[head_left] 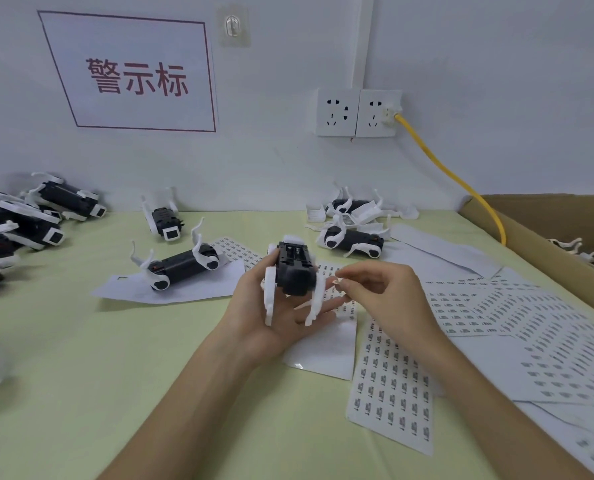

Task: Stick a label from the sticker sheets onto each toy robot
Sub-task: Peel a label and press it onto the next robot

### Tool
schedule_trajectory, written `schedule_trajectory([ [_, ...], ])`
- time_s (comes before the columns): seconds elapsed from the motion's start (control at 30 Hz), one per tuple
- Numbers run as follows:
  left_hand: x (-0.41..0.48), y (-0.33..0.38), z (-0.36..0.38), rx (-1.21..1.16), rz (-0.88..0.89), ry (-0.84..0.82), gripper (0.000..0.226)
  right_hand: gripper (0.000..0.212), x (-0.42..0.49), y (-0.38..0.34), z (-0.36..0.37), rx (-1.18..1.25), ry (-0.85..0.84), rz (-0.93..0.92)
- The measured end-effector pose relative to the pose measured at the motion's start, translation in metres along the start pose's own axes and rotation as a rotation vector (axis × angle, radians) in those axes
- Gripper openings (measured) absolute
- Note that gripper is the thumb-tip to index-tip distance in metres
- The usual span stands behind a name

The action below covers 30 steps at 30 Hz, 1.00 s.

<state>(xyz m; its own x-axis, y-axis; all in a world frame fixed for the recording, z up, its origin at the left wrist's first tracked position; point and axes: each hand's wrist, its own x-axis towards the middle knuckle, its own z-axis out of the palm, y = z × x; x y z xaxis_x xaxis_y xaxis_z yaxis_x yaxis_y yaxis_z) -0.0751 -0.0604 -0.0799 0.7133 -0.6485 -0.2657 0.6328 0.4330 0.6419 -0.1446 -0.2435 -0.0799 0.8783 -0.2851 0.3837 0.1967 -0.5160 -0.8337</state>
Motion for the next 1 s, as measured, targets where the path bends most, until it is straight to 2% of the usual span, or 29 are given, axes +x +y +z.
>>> schedule_trajectory([
  [0.27,-0.006,0.002,0.005,0.102,0.13,0.086,0.056,0.036,-0.001,0.002,-0.004,-0.11,-0.021,-0.089],
  [0.47,-0.008,0.0,0.009,0.232,0.136,0.102,0.05,0.05,-0.002,0.005,-0.005,-0.212,-0.098,-0.153],
  [0.57,-0.01,-0.002,0.013,0.328,0.151,0.077,0.051,0.045,-0.002,0.008,-0.004,-0.272,-0.098,-0.156],
  [0.7,-0.011,-0.004,0.015,0.408,0.153,0.097,0.064,0.046,-0.003,0.009,-0.004,-0.275,-0.08,-0.177],
  [1.0,-0.01,-0.004,0.014,0.326,0.142,0.082,0.05,0.043,-0.004,0.009,0.001,-0.252,-0.035,-0.21],
])
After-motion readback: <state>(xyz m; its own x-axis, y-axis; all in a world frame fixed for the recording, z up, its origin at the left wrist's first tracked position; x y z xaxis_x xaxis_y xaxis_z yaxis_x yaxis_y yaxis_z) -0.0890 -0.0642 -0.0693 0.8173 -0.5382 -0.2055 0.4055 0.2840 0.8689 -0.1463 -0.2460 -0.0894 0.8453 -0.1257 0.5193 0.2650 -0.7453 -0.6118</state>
